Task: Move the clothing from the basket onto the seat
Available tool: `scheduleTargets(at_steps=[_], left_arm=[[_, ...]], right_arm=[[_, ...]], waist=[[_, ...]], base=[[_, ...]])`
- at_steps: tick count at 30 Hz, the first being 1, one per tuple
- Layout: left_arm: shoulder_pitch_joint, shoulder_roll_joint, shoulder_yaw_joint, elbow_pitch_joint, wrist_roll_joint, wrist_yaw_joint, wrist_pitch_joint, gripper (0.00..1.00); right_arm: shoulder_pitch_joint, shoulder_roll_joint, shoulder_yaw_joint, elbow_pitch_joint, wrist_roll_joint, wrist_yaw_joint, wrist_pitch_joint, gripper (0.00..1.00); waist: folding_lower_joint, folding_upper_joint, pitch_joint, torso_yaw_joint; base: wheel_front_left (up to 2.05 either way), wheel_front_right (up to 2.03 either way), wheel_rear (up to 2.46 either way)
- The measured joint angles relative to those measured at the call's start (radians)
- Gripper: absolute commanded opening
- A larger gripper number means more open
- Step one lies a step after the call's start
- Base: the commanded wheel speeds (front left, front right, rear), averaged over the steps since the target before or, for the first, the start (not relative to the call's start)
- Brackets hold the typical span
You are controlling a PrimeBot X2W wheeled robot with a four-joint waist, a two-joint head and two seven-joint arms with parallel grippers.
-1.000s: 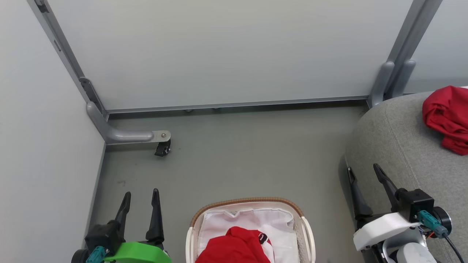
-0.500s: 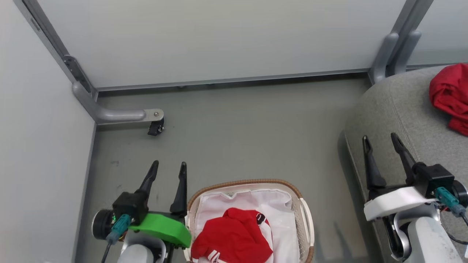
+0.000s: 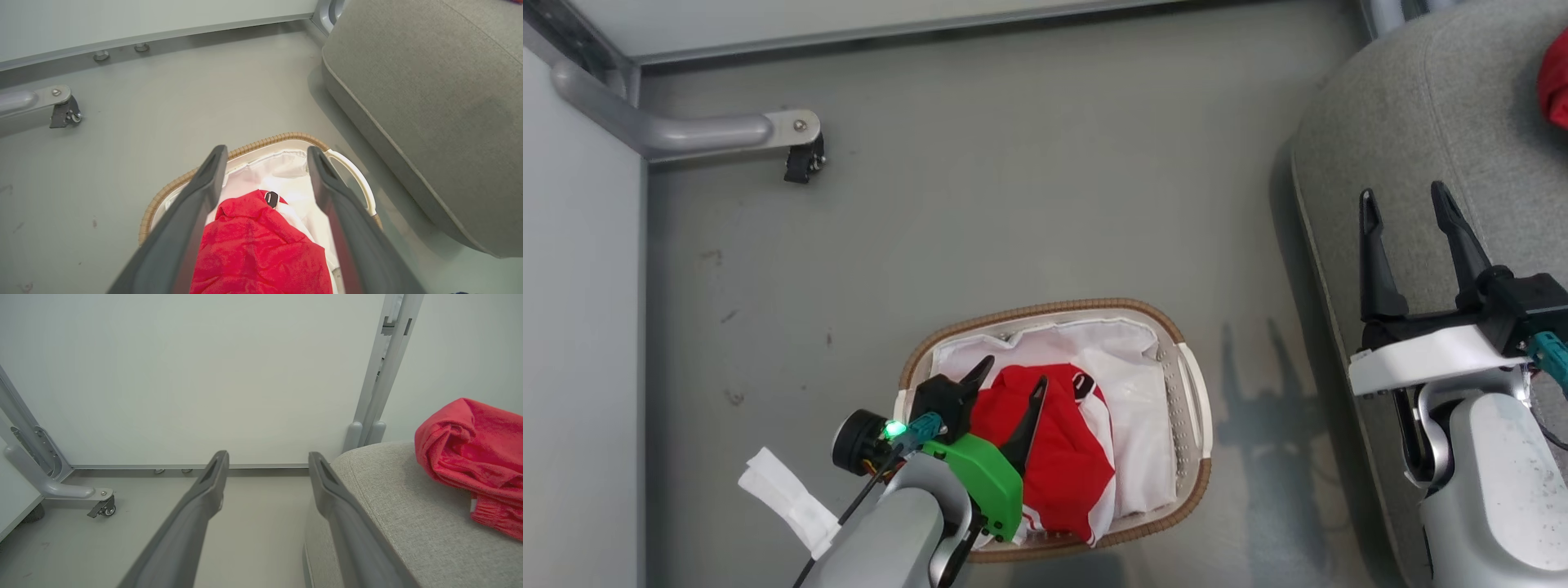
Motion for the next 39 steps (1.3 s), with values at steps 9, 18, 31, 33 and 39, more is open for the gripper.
scheduleTargets(at_steps=[9, 18, 31, 33, 39], left_arm=[[-0.138, -0.001, -0.221, 0.119, -0.114, 0.014, 0.018, 1.00], [-0.258, -0.001, -0.335, 0.254, -0.126, 0.039, 0.039, 1.00], [-0.418, -0.001, -0.334, 0.393, -0.156, 0.093, 0.015, 1.00], [-0.440, -0.001, -0.334, 0.421, -0.154, 0.110, 0.015, 1.00], [-0.475, -0.001, -0.342, 0.490, -0.150, 0.166, 0.066, 1.00]], right_arm=[[-0.078, 0.000, 0.022, -0.040, 0.012, 0.000, 0.000, 1.00], [-0.143, -0.001, 0.073, -0.099, 0.053, 0.000, 0.000, 1.00], [-0.183, -0.001, 0.129, -0.141, 0.120, 0.000, 0.000, 1.00], [-0.190, -0.001, 0.137, -0.145, 0.128, 0.000, 0.000, 1.00], [-0.194, -0.001, 0.152, -0.148, 0.140, 0.000, 0.000, 1.00]], waist=[[0.0001, 0.0000, 0.171, -0.050], [0.0001, 0.0000, 0.327, -0.111], [0.0001, 0.0000, 0.491, -0.213], [0.0001, 0.0000, 0.506, -0.226], [0.0001, 0.0000, 0.543, -0.261]], base=[[0.00, 0.00, 0.00], [0.00, 0.00, 0.00], [0.00, 0.00, 0.00], [0.00, 0.00, 0.00], [0.00, 0.00, 0.00]])
